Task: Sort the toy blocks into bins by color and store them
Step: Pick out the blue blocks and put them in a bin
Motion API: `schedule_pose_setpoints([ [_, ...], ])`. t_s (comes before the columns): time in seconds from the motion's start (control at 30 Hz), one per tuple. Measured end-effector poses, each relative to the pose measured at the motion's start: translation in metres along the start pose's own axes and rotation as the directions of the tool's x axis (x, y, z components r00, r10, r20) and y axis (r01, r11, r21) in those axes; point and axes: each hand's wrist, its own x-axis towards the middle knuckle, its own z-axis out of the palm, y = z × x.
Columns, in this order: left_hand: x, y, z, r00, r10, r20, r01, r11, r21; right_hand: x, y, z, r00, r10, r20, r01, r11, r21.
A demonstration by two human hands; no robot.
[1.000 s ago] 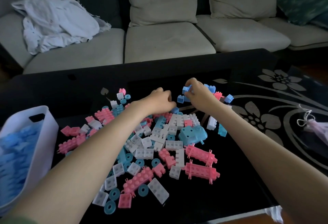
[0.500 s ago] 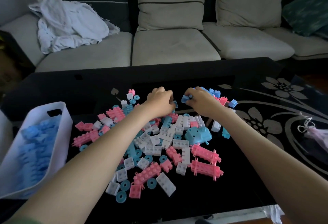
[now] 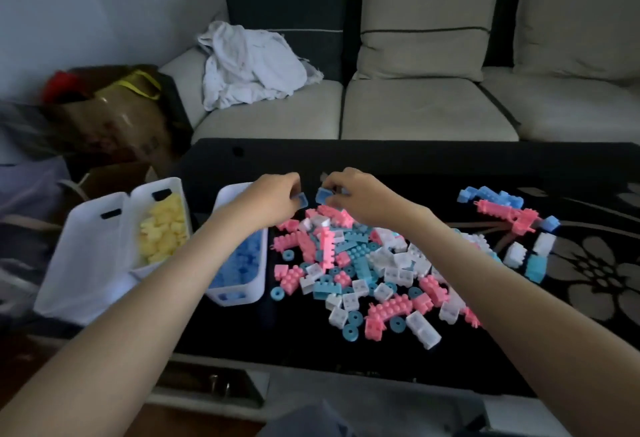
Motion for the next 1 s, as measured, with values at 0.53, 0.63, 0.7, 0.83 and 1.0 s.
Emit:
schedule_pose_setpoints([
  [0.53,-0.071,-0.087,0.001,0.976,-0.131,0.176,0.157,0.978,-0.141,0.049,-0.086,0.081,0.990,-0.082,0.113,0.069,0.990,0.119],
  [0.63,-0.067,-0.085,0.001,0.982,-0.130,0.137,0.153,0.973,-0.171,0.048,-0.085,0.082,0.979,-0.091,0.182,0.065,0.988,0.141],
  [0.7,-0.064,-0.083,0.001,0.986,-0.123,0.110,0.140,0.977,-0.164,0.045,-0.086,0.081,0.942,-0.125,0.311,0.074,0.983,0.170],
  [0.83,-0.061,-0.083,0.000,0.988,-0.138,0.072,0.148,0.974,-0.170,0.037,-0.087,0.081,0.892,-0.163,0.421,0.109,0.983,0.149],
  [1.0,-0.059,-0.084,0.002,0.981,-0.184,0.057,0.191,0.965,-0.181,0.031,-0.090,0.080,0.894,-0.152,0.421,0.124,0.988,0.093],
])
